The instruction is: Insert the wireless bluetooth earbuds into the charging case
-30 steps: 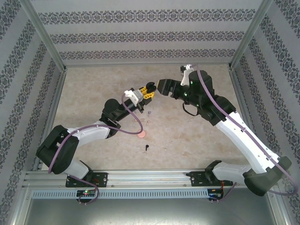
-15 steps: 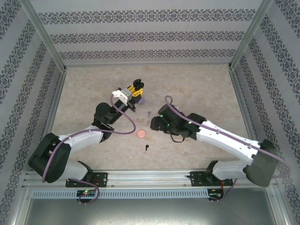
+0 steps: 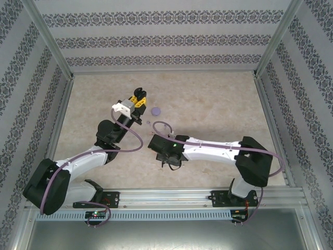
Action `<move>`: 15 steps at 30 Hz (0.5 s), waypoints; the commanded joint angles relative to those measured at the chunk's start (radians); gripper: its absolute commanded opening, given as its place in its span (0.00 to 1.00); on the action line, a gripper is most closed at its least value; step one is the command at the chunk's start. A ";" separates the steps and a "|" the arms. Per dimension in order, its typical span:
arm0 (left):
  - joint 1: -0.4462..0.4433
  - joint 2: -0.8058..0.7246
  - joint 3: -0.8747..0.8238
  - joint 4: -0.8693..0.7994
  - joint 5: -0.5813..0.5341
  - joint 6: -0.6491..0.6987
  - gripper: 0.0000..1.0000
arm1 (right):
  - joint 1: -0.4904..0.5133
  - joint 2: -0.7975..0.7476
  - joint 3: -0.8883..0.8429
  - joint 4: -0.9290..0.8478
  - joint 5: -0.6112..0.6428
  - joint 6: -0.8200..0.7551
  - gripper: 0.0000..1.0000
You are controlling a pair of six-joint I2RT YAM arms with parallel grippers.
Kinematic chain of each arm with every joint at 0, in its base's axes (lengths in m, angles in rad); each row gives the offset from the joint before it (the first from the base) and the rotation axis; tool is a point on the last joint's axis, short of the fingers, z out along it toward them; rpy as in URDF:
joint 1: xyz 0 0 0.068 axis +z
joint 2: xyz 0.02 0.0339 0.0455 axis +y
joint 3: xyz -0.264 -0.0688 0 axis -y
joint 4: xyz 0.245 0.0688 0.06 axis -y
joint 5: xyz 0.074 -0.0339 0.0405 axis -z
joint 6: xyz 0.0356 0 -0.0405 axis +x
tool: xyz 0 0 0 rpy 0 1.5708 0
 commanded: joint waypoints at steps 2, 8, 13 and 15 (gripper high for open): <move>0.018 -0.037 -0.014 0.058 -0.033 -0.024 0.00 | 0.017 0.073 0.060 -0.035 0.005 0.056 0.52; 0.023 -0.045 -0.011 0.058 -0.024 -0.026 0.00 | 0.021 0.147 0.093 -0.059 0.001 0.065 0.48; 0.026 -0.041 -0.008 0.056 -0.018 -0.021 0.00 | 0.019 0.190 0.112 -0.064 -0.002 0.053 0.44; 0.027 -0.040 -0.006 0.056 -0.016 -0.019 0.00 | 0.018 0.204 0.116 -0.065 -0.007 0.050 0.44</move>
